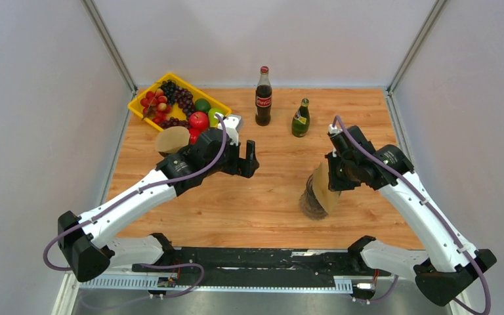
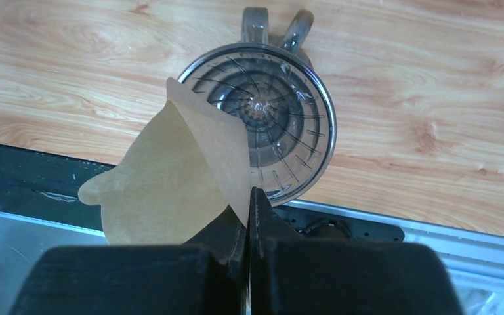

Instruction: Place the coffee filter in the dripper

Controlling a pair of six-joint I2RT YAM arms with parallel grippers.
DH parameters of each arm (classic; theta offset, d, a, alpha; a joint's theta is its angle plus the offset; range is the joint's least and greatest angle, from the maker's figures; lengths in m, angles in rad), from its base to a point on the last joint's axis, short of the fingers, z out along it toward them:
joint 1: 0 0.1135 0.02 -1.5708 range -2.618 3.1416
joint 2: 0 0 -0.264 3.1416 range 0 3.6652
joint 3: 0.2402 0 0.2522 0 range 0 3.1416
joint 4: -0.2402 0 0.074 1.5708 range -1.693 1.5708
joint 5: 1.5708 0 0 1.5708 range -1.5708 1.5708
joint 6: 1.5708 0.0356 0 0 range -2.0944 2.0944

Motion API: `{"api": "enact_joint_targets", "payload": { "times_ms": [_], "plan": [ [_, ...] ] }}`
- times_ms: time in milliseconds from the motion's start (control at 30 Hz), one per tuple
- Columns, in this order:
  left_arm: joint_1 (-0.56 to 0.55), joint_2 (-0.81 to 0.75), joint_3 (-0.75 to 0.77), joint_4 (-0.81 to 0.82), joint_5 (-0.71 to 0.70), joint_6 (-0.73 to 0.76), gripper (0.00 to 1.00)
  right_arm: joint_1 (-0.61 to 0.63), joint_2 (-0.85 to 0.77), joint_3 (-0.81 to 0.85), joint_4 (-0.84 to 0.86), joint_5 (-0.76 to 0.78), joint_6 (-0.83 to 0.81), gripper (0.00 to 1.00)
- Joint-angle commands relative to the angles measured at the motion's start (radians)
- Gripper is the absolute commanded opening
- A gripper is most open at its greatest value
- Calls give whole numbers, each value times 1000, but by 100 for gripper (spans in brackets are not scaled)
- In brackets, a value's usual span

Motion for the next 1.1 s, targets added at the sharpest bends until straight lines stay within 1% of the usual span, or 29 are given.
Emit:
{"api": "enact_joint_targets", "payload": {
  "times_ms": [0, 133, 233, 500, 733, 800, 833, 933, 1067],
  "plan": [
    [6, -7, -10, 35, 23, -3, 100, -21, 6, -40, 1, 7, -26, 0],
    [7, -1, -14, 39, 34, -11, 100, -30, 17, -95, 42, -7, -42, 0],
    [6, 2, -16, 43, 42, -14, 100, -40, 18, -106, 69, -5, -51, 4],
    [6, 5, -16, 40, 45, -16, 100, -60, 19, -156, 132, -11, -78, 7],
    [6, 7, -9, 34, 45, -16, 100, -71, 29, -144, 139, 0, -91, 13],
    [7, 4, -9, 31, 46, -16, 100, -72, 23, -130, 133, 0, -90, 17],
    [6, 1, -9, 30, 47, -16, 100, -72, 19, -125, 130, 3, -90, 21],
    [7, -3, -8, 29, 47, -16, 100, -73, 9, -111, 122, 12, -89, 26],
    [7, -2, -1, 26, 49, -16, 100, -74, -1, -98, 115, 21, -85, 37]
  ]
}}
